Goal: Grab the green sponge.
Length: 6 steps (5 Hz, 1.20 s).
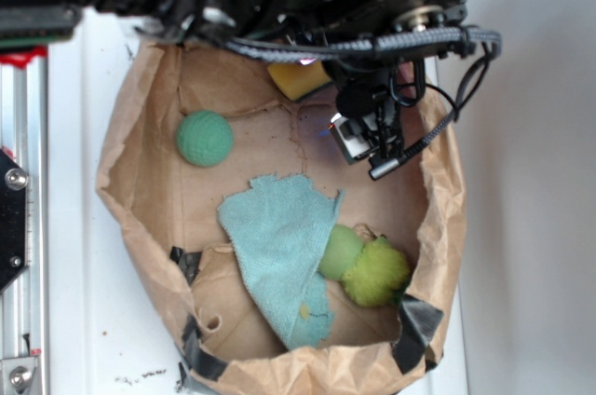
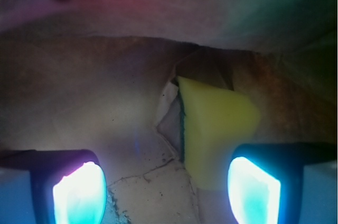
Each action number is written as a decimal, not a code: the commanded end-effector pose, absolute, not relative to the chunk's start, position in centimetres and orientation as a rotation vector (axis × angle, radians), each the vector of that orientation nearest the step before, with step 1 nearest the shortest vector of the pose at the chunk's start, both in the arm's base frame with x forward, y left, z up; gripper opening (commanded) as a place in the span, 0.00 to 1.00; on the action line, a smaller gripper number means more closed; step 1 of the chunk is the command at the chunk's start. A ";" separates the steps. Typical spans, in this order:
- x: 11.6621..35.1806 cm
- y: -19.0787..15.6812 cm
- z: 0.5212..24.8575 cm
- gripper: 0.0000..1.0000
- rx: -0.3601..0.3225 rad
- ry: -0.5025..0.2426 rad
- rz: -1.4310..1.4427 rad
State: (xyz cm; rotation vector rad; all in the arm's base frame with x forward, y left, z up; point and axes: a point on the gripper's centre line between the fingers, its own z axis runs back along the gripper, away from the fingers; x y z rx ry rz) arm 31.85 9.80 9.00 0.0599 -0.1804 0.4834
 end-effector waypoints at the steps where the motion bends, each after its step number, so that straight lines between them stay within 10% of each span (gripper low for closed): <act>1: 33.1 12.0 9.6 1.00 0.064 -0.209 0.566; 6: 28.9 13.6 8.1 1.00 0.103 -0.308 0.526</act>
